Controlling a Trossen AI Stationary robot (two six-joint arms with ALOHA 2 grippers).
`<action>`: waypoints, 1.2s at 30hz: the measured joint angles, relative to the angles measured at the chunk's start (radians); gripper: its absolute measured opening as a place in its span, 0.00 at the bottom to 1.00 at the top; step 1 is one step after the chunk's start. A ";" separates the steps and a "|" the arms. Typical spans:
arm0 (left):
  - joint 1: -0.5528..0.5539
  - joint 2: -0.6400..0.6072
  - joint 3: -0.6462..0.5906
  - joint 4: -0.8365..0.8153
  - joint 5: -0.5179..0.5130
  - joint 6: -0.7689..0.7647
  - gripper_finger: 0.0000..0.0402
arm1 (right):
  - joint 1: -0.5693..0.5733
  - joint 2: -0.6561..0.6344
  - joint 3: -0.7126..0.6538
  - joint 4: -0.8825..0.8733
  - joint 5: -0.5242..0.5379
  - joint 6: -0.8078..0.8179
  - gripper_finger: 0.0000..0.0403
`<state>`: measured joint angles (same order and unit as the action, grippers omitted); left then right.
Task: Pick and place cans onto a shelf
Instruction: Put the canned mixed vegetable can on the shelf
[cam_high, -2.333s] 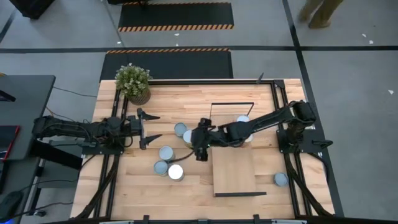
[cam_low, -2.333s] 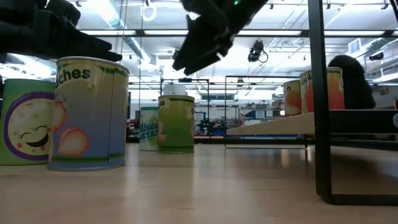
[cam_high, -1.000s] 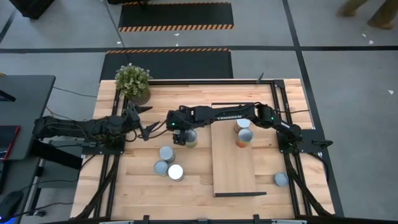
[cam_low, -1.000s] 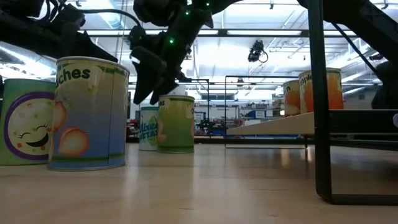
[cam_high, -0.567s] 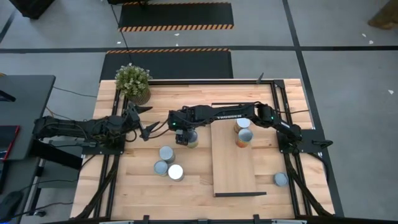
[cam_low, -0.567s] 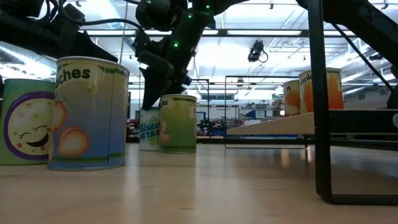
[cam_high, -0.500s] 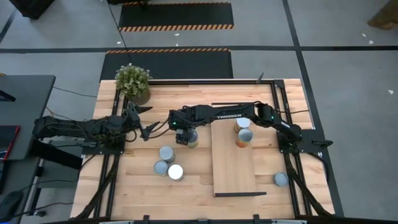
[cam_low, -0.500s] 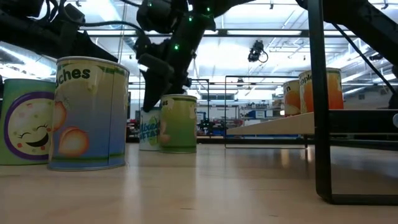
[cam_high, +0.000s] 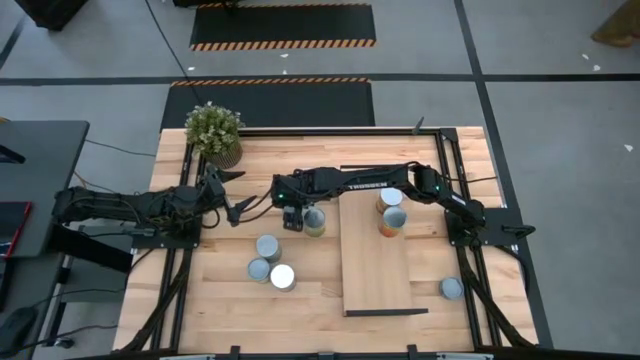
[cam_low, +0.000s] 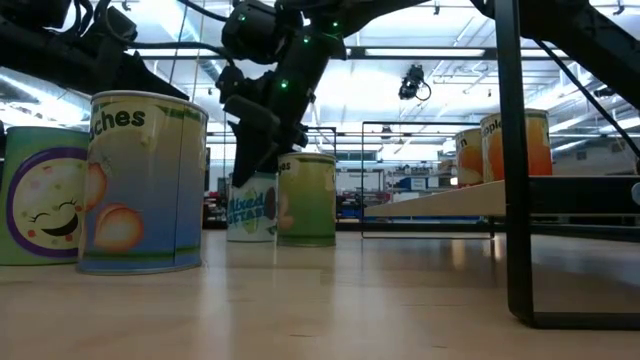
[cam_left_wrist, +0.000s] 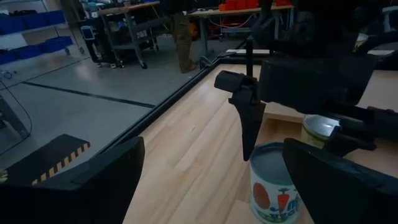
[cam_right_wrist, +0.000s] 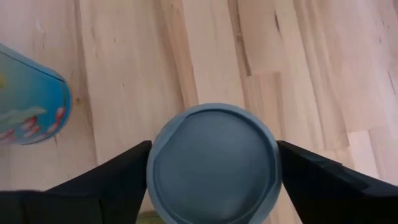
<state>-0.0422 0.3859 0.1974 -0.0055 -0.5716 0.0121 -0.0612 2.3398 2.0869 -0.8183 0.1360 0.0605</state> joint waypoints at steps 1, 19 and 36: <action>0.000 0.000 0.000 0.000 0.000 0.000 0.96 | 0.000 0.000 0.000 0.002 0.000 0.000 0.81; 0.000 0.000 0.000 -0.008 -0.045 0.002 0.96 | 0.009 -0.198 0.058 -0.209 0.193 -0.029 0.77; 0.000 0.000 0.000 -0.008 -0.045 0.000 0.96 | 0.135 -0.265 0.010 -0.717 0.276 0.298 0.77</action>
<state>-0.0425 0.3859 0.1974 -0.0135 -0.6170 0.0116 0.0736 2.0750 2.0970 -1.5356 0.4116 0.3587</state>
